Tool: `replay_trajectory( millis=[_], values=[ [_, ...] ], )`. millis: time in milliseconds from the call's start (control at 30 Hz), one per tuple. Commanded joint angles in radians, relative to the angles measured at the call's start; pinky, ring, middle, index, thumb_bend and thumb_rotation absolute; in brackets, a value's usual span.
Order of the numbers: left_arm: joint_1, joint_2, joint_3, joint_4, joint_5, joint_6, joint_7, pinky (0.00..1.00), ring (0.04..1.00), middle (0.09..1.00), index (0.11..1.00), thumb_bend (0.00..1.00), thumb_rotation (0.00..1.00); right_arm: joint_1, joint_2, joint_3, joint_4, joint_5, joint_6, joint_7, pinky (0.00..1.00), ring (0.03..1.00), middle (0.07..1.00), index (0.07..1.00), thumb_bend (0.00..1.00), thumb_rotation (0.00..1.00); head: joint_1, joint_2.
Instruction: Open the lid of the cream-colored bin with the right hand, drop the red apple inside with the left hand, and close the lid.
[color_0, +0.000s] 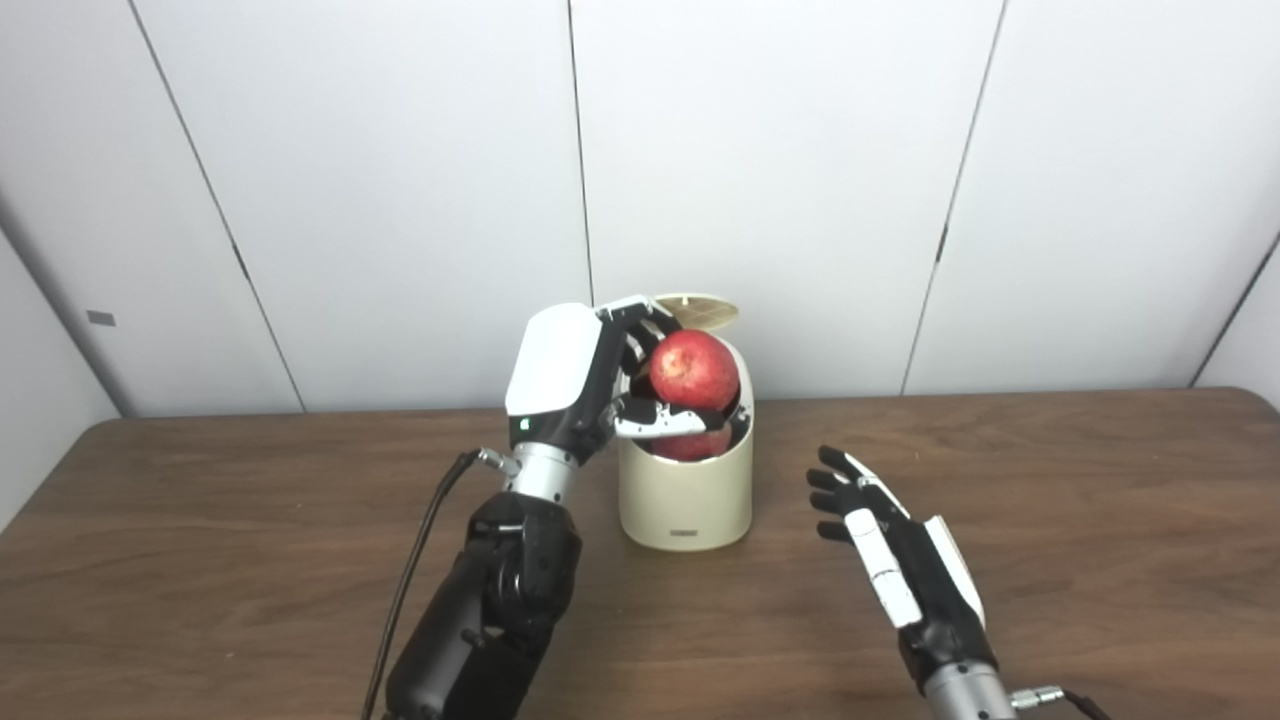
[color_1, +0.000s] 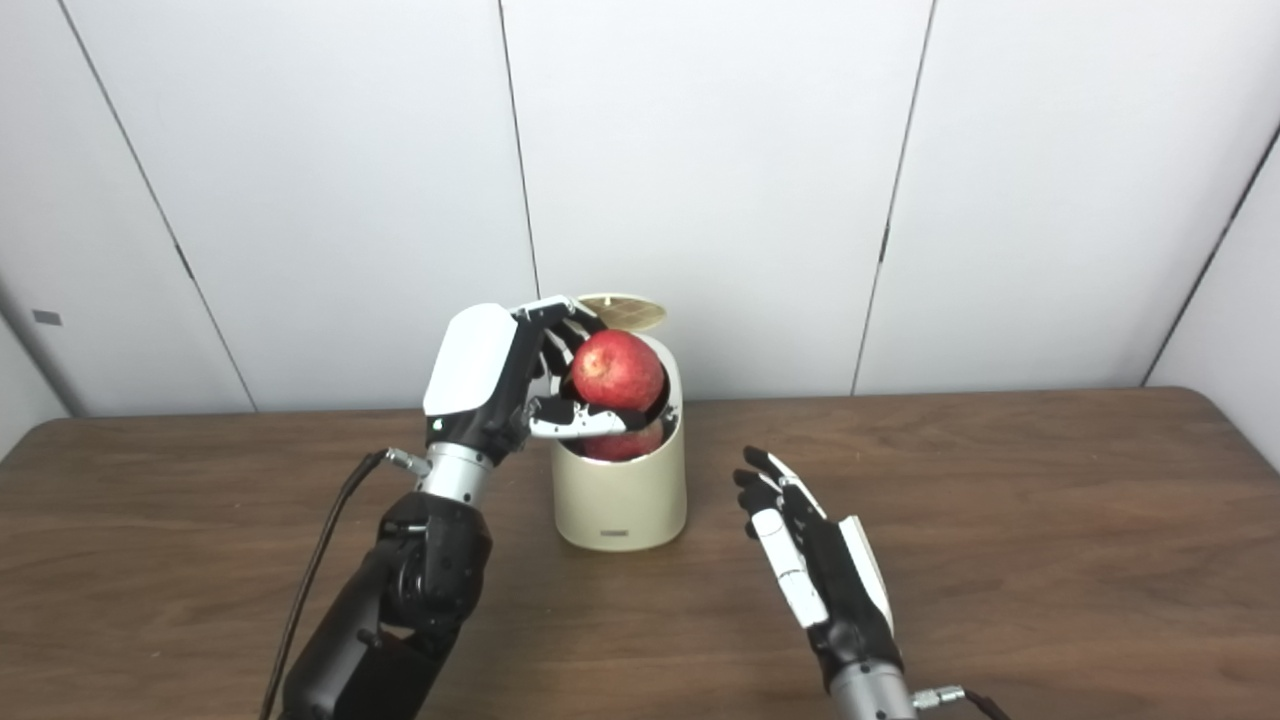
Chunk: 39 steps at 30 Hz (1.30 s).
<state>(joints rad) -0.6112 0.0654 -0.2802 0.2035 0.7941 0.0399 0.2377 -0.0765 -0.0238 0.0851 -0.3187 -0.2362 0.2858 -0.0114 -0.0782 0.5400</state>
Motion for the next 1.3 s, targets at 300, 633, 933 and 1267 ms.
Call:
replay_trajectory(
  millis=[300, 633, 933, 1267],
  values=[
    [-0.062, 0.028, -0.025, -0.007, 0.138, 0.077, 0.032, 0.35, 0.459, 0.540, 0.483, 0.47, 0.00, -0.024, 0.003, -0.003, -0.059, 0.025, -0.012, 0.011, 0.79, 0.829, 0.831, 0.886, 0.52, 1.00, 0.014, 0.011],
    [-0.056, 0.039, -0.059, -0.015, 0.211, 0.168, 0.008, 0.36, 0.506, 0.568, 0.474, 0.47, 0.00, -0.026, -0.010, -0.003, -0.074, 0.014, 0.007, 0.017, 0.76, 0.810, 0.814, 0.876, 0.54, 1.00, 0.025, 0.019],
    [-0.054, 0.040, -0.074, -0.026, 0.217, 0.208, -0.019, 0.54, 0.624, 0.637, 0.490, 0.52, 0.04, -0.028, -0.010, -0.007, -0.079, 0.017, 0.023, 0.016, 0.77, 0.806, 0.794, 0.856, 0.55, 1.00, 0.027, 0.022],
    [-0.046, 0.039, -0.073, -0.048, 0.204, 0.229, -0.050, 0.58, 0.655, 0.678, 0.639, 1.00, 0.14, -0.032, -0.016, 0.001, -0.072, -0.005, 0.011, 0.013, 0.77, 0.805, 0.780, 0.835, 0.55, 1.00, 0.025, 0.024]
  ],
)
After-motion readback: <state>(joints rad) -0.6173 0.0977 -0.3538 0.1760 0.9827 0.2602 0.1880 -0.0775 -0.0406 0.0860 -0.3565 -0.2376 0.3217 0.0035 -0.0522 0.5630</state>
